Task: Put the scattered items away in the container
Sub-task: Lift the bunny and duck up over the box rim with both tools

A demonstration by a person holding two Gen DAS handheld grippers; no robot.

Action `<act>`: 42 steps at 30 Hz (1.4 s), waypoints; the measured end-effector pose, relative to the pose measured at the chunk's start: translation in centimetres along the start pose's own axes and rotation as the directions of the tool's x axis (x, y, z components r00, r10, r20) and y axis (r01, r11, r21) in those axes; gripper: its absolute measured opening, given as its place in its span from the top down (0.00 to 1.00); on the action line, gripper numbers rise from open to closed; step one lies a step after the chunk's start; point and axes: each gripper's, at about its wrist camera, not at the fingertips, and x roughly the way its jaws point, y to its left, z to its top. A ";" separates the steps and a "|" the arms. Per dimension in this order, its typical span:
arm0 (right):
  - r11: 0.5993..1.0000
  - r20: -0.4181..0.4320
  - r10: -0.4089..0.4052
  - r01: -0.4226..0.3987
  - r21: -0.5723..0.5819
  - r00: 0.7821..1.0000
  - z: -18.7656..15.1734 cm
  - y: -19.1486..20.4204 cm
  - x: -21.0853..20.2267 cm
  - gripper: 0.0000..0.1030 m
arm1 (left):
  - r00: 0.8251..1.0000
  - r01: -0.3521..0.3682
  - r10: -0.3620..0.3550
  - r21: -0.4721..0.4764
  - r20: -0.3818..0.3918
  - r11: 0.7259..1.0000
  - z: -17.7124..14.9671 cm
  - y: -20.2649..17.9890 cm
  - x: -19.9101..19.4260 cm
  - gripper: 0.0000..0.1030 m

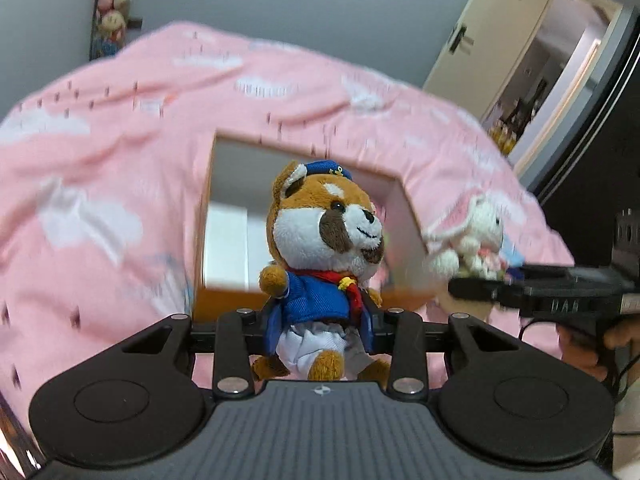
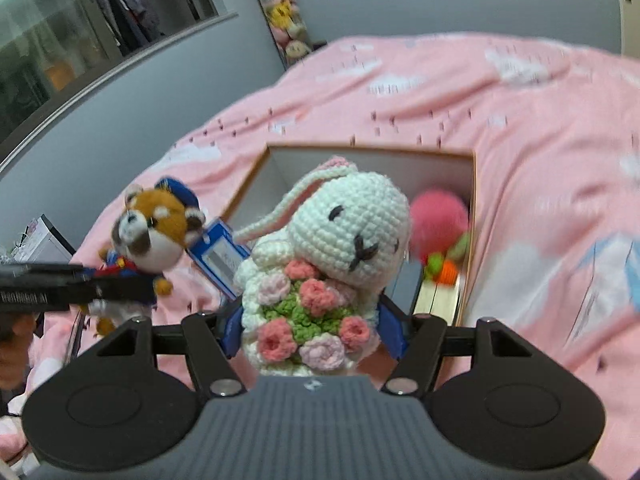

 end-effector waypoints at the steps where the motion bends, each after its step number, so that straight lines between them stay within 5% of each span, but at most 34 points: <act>1: 1.000 0.015 0.001 -0.001 -0.012 1.000 0.7 0.1 -0.1 0.34 | 1.000 -0.002 0.002 0.007 0.024 1.000 0.7 -0.1 0.0 0.58; 8: 0.998 0.079 0.046 -0.043 -0.042 0.996 6.2 -0.9 1.6 0.34 | 0.996 0.009 -0.014 0.052 0.093 0.999 6.5 -0.8 2.8 0.58; 15: 0.995 -0.046 0.032 -0.036 -0.089 0.998 10.9 -3.1 10.2 0.34 | 0.997 -0.018 0.022 0.052 -0.078 0.998 9.7 0.8 12.5 0.59; 23: 1.000 -0.187 0.017 -0.022 -0.021 0.982 10.9 -6.5 18.7 0.34 | 0.982 -0.021 0.020 -0.006 -0.189 1.000 8.8 4.8 20.3 0.59; 34: 0.998 -0.299 0.054 -0.038 0.059 0.953 9.7 -8.5 22.1 0.34 | 0.963 -0.054 0.061 0.035 -0.263 0.998 7.1 5.0 23.8 0.58; 42: 1.000 -0.339 0.026 -0.027 0.003 0.940 9.7 -8.2 22.4 0.30 | 0.953 -0.065 0.093 0.104 -0.288 0.992 6.3 4.3 24.5 0.55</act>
